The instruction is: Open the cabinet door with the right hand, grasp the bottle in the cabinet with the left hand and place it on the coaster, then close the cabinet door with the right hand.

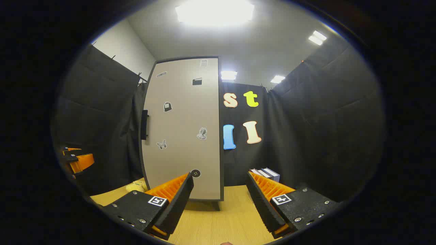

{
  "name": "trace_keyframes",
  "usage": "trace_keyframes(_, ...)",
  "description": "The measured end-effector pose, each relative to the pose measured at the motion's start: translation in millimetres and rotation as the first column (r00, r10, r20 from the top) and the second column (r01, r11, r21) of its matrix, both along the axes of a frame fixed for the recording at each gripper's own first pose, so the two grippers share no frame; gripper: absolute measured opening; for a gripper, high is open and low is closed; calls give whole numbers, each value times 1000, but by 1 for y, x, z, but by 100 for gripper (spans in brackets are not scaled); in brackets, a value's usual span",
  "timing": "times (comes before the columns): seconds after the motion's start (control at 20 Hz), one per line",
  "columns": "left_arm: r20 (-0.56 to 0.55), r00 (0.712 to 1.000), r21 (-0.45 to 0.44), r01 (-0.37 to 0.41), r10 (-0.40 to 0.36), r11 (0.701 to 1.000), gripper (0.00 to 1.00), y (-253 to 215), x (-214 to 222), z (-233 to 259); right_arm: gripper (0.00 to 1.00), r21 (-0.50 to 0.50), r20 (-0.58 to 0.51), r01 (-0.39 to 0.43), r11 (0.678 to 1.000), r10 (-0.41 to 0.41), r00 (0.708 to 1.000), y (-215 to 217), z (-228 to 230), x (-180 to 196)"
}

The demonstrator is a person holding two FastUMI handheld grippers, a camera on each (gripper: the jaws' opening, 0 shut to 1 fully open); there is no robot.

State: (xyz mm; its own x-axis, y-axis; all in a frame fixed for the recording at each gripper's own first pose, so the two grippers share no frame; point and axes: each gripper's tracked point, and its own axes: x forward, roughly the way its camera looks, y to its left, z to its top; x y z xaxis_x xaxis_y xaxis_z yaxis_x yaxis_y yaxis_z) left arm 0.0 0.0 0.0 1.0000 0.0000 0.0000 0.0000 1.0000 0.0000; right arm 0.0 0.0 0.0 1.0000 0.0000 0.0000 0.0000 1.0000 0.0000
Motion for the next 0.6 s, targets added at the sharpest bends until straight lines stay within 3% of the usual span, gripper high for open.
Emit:
trace_keyframes(0.05, 2, 1000, 2, 0, 0, 1000, 77, 0, 0, 0, 96, 0, -7, -2, 1000, 2, 1000, 0, -2, 0)
trace_keyframes(0.6, -3, 1000, 3, -6, 6, 1000, 77, 3, 3, -3, 96, 17, -12, -10, 1000, 11, 1000, 6, -4, 8)
